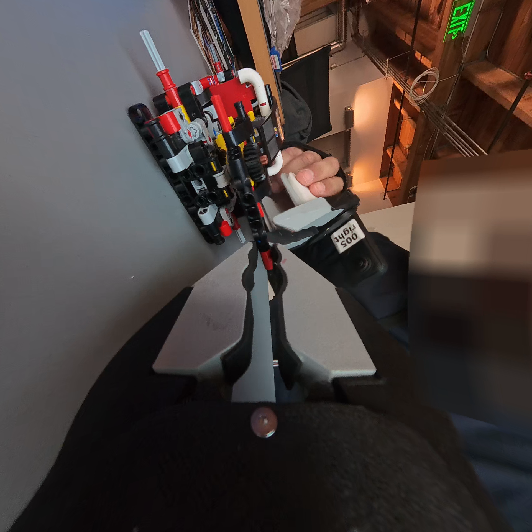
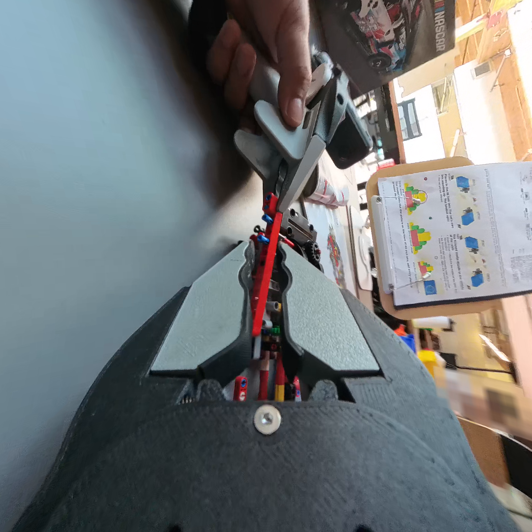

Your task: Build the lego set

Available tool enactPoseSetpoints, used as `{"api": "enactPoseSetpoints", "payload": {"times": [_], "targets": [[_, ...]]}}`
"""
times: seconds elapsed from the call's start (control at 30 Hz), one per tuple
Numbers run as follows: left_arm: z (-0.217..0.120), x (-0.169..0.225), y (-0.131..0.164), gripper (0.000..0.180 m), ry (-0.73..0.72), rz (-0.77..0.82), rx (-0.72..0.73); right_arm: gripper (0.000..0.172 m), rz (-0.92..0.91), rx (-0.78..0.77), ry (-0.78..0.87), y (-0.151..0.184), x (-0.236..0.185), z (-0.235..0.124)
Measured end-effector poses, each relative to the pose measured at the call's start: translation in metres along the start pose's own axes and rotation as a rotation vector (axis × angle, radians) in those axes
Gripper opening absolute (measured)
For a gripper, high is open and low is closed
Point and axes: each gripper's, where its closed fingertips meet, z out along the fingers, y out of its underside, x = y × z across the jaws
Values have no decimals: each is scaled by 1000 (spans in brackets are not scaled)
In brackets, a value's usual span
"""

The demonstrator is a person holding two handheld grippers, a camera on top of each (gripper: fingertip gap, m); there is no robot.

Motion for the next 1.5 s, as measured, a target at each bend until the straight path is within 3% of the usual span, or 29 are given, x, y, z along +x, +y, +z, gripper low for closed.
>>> {"api": "enactPoseSetpoints", "payload": {"times": [0.1, 0.23, 0.47, 0.9, 1.17, 1.33, 1.5], "targets": [[-1, 0, -3, 8, 9, -15, 15, 15, 153, 104, -38, -11, 8, -12], [-2, 0, -4, 8, 23, -42, 24, 40, 511, 203, -165, -12, 36, -23], [-4, 0, -5, 7, 52, -93, 28, 68, 746, 42, -343, 23, 46, -10], [-3, -2, -3, 7, 33, -81, 18, 69, 769, 25, -430, 21, 60, 0], [-3, -4, -3, 7, 5, -59, 24, 66, 782, 226, -349, 23, 117, 3], [-3, -3, -3, 7, -4, -38, 33, 62, 738, 229, -291, 31, 113, 0], [-2, -3, -3, 7, -12, -25, 32, 65, 758, 207, -374, 33, 97, 3]]}}
